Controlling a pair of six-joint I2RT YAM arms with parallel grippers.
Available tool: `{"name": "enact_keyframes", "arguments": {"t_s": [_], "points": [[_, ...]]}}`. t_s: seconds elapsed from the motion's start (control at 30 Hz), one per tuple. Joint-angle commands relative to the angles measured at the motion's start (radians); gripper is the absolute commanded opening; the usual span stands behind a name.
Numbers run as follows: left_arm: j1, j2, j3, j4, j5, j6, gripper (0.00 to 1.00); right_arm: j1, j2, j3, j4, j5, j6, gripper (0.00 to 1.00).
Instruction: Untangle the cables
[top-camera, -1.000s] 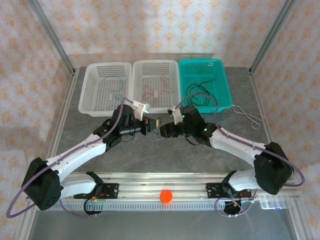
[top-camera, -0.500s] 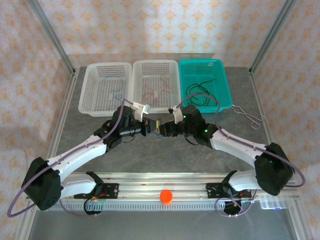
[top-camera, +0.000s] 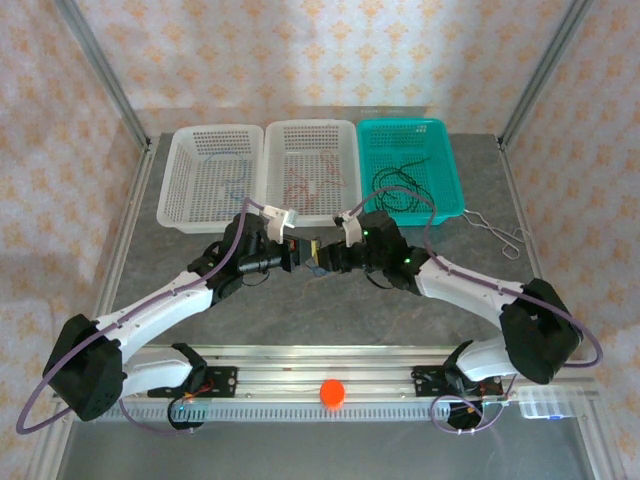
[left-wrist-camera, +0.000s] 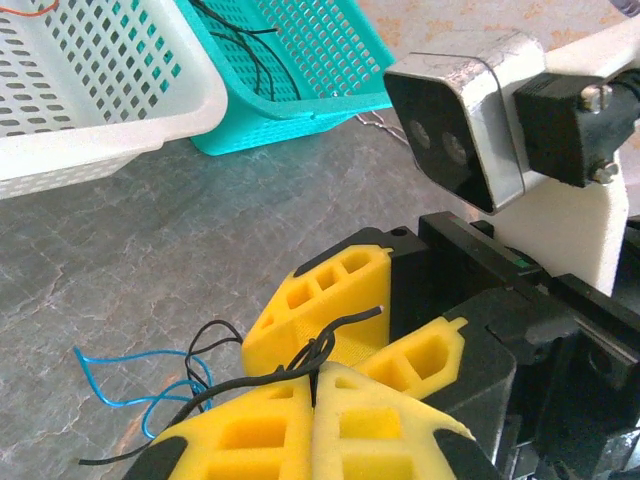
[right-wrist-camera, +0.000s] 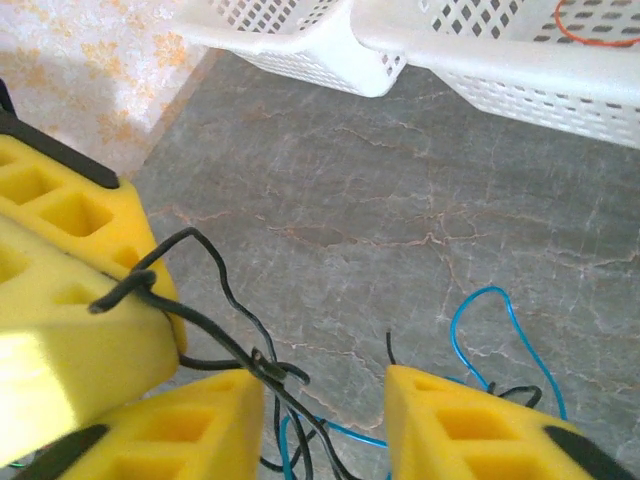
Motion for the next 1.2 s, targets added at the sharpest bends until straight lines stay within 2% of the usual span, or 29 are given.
{"name": "enact_keyframes", "arguments": {"t_s": [0.0, 0.27, 0.4, 0.53, 0.6, 0.77, 0.93, 1.03, 1.17], "points": [[0.002, -0.019, -0.005, 0.048, 0.018, -0.008, 0.0, -0.003, -0.004, -0.006, 0.069, 0.004, 0.018, 0.29], [0.01, -0.038, -0.008, 0.032, -0.029, -0.014, 0.0, -0.003, -0.057, -0.023, 0.054, 0.046, 0.027, 0.0], [0.014, -0.061, -0.014, 0.037, -0.039, -0.024, 0.01, -0.005, -0.083, -0.022, 0.055, 0.033, 0.036, 0.0], [0.019, -0.084, -0.019, 0.034, -0.036, -0.026, 0.35, -0.009, -0.104, -0.001, 0.036, 0.002, 0.016, 0.0], [0.022, -0.099, -0.019, 0.017, -0.052, -0.019, 0.45, -0.016, -0.112, 0.008, 0.014, -0.007, -0.005, 0.0], [0.032, -0.151, -0.023, -0.054, -0.176, 0.006, 0.49, -0.077, -0.118, 0.034, -0.022, -0.083, -0.02, 0.0], [0.038, -0.18, -0.034, -0.066, -0.221, 0.011, 0.52, -0.109, -0.123, 0.08, -0.106, -0.123, -0.087, 0.0], [0.039, -0.18, -0.053, -0.021, -0.172, 0.032, 0.62, -0.114, -0.123, 0.102, -0.143, -0.163, -0.114, 0.0], [0.038, -0.133, -0.031, -0.003, -0.088, 0.061, 0.64, -0.113, -0.126, 0.119, -0.163, -0.211, -0.123, 0.0]]}}
